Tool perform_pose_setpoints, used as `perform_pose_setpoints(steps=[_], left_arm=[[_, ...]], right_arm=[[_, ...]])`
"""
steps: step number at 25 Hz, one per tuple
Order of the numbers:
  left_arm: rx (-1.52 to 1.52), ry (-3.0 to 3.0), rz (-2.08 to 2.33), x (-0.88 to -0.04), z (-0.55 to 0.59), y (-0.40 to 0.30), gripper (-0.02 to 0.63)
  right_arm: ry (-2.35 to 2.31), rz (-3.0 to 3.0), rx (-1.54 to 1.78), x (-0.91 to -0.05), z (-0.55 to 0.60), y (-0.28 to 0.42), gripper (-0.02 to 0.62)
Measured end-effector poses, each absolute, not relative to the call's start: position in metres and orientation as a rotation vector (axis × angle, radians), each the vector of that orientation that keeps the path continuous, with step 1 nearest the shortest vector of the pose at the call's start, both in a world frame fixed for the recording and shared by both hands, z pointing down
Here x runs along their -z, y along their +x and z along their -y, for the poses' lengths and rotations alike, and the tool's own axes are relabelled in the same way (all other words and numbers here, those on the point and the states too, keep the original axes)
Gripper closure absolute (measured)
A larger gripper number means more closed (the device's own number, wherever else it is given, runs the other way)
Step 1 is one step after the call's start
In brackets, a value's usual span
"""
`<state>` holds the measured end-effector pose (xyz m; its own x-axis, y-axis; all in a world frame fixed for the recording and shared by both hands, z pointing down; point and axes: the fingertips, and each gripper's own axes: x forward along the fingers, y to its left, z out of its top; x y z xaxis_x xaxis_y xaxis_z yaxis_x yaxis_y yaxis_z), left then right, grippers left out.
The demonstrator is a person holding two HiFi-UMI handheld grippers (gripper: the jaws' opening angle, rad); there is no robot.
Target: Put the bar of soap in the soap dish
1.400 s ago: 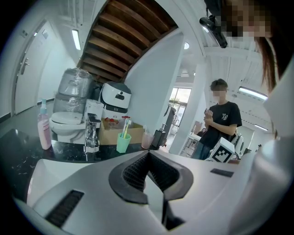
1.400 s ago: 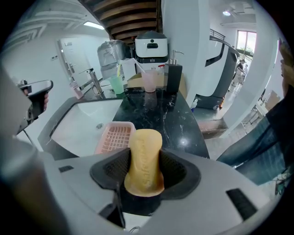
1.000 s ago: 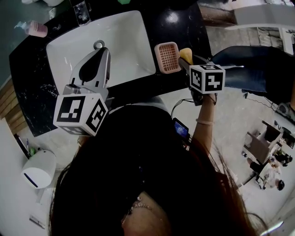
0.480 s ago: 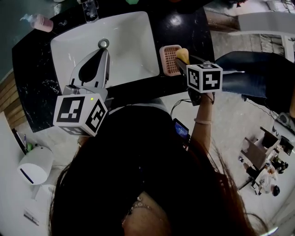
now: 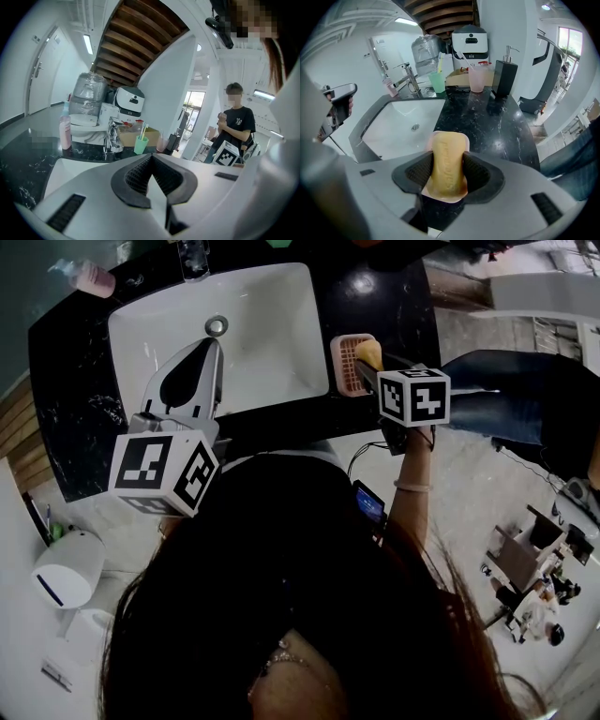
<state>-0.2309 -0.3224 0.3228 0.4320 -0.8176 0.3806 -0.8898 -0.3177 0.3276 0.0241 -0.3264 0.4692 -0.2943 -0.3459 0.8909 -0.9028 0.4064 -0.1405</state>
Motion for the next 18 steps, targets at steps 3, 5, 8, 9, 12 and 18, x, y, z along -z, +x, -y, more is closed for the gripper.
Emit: perform_pose_setpoints(steps=[3, 5, 8, 9, 12, 18], left_arm=[[-0.191, 2.195, 1.449, -0.324, 0.322, -0.235, 0.611], [-0.197, 2.186, 1.453, -0.326, 0.319, -0.238, 0.611], [-0.210, 2.170, 1.461, -0.327, 0.318, -0.242, 0.611], [-0.209, 2.168, 1.466, -0.326, 0.319, -0.242, 0.611], [-0.192, 2.179, 1.481, -0.323, 0.324, -0.243, 0.611], [-0.201, 2.176, 1.473, -0.326, 0.322, -0.242, 0.611]], right_arm=[[1.072, 1.836, -0.850, -0.473, 0.329, 0.021, 0.391], [1.065, 1.832, -0.865, -0.477, 0.326, 0.018, 0.391], [1.047, 1.827, -0.885, -0.483, 0.323, 0.013, 0.391], [1.045, 1.829, -0.886, -0.483, 0.324, 0.012, 0.391], [1.049, 1.837, -0.888, -0.484, 0.327, 0.012, 0.391], [1.061, 1.843, -0.939, -0.488, 0.323, 0.006, 0.391]])
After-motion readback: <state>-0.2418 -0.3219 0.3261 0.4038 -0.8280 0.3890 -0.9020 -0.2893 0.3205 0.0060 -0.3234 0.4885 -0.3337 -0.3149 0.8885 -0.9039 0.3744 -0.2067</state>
